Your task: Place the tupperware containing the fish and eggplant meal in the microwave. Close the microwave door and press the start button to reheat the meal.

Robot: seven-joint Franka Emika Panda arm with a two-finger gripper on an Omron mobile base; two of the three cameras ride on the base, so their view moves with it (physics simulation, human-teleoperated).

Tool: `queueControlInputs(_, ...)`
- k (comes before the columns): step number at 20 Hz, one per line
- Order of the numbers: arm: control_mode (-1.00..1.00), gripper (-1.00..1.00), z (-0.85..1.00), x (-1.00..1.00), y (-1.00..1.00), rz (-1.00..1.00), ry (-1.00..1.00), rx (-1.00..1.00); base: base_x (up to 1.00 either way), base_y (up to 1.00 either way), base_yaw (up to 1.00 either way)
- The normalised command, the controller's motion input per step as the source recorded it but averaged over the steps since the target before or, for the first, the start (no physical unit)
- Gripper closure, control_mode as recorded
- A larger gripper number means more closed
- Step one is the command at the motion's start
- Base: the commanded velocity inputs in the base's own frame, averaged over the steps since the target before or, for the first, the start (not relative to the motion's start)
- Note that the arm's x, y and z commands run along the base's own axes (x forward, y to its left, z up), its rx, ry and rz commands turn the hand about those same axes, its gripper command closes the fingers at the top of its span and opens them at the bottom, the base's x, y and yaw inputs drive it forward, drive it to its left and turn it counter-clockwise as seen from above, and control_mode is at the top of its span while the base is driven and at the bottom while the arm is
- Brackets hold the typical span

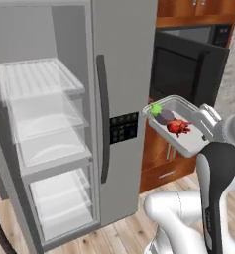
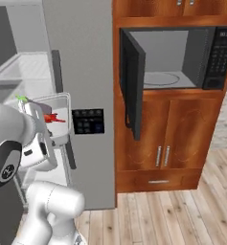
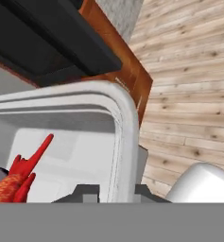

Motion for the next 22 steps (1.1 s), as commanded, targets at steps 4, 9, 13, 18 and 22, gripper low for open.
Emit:
queueControlInputs(4, 1.00, 1.00, 0.00, 0.00, 0.00, 0.00, 0.00, 0.00, -0.12, -0.72, -0.33)
queueControlInputs(9, 1.00, 1.00, 0.00, 0.00, 0.00, 0.00, 0.00, 0.00, 0.00, -0.83, -0.30)
queueControlInputs(13, 1.00, 1.00, 0.00, 0.00, 0.00, 0.00, 0.00, 0.00, 0.00, -0.74, -0.49)
queueControlInputs(18, 1.00, 1.00, 0.00, 0.00, 0.00, 0.00, 0.00, 0.00, 0.01, -0.49, -0.61)
queueControlInputs(22, 1.00, 1.00, 0.00, 0.00, 0.00, 0.00, 0.00, 0.00, 0.15, -0.44, -0.53)
